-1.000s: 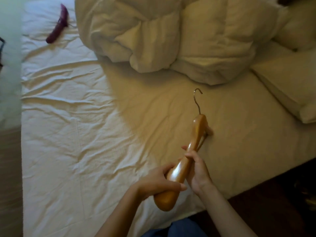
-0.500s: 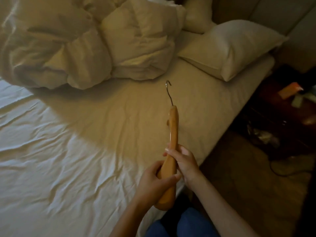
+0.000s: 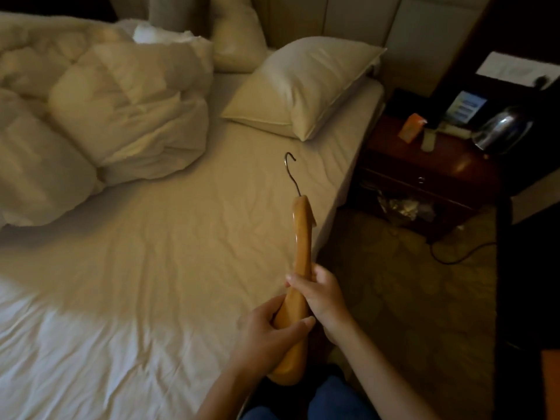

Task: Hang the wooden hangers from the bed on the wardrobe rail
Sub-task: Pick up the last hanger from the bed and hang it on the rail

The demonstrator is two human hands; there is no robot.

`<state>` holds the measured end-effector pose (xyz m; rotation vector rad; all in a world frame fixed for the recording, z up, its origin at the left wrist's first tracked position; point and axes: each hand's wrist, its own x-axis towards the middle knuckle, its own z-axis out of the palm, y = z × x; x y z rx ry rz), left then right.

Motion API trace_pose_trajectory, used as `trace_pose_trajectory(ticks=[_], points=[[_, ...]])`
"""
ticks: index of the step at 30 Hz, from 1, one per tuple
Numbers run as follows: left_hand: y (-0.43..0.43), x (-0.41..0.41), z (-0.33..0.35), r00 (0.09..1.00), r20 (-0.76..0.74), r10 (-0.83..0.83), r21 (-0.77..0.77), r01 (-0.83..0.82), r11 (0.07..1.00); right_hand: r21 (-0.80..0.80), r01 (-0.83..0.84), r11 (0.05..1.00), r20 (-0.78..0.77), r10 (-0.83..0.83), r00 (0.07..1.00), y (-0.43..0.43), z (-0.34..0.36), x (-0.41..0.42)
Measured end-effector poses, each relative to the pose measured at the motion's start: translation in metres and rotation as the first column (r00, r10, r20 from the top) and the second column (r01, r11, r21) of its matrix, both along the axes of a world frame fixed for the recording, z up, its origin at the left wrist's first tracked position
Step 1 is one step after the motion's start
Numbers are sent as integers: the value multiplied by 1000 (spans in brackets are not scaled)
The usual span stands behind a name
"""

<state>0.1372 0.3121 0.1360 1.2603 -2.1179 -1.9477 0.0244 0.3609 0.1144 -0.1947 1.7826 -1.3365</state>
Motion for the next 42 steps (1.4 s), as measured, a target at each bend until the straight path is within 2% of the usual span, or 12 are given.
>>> trace_pose_trajectory(ticks=[6, 11, 15, 19, 25, 30, 33, 36, 40, 42], points=[[63, -93, -1, 991, -18, -134, 79, 135, 988, -45, 176, 983, 68, -172, 983, 73, 3, -83], [122, -167, -4, 947, -27, -319, 139, 320, 937, -7, 345, 939, 47, -344, 938, 150, -2, -146], [163, -214, -3, 850, -49, -524, 153, 525, 837, -11, 531, 847, 82, -529, 845, 212, -2, -176], [199, -259, 0, 748, -70, -660, 164, 661, 732, -24, 733, 680, 130, -725, 676, 261, 1, -200], [253, -332, 10, 542, -76, -837, 71, 840, 538, -60, 903, 425, 97, -898, 429, 325, 16, -232], [299, -395, 36, 277, -138, -951, 52, 961, 272, -141, 970, 199, 73, -975, 211, 374, 41, -265], [330, -427, 55, 161, -183, -970, 83, 985, 148, -170, 983, 69, -3, -998, 69, 400, 60, -280], [362, -453, 74, 21, -209, -978, 1, 1000, 21, -233, 970, -71, -20, -997, -78, 426, 80, -291], [408, -473, 104, -159, -208, -965, -98, 985, -141, -321, 923, -210, -1, -975, -222, 461, 110, -295], [431, -478, 123, -219, -232, -948, -122, 973, -195, -349, 900, -261, 5, -961, -277, 480, 127, -293]])
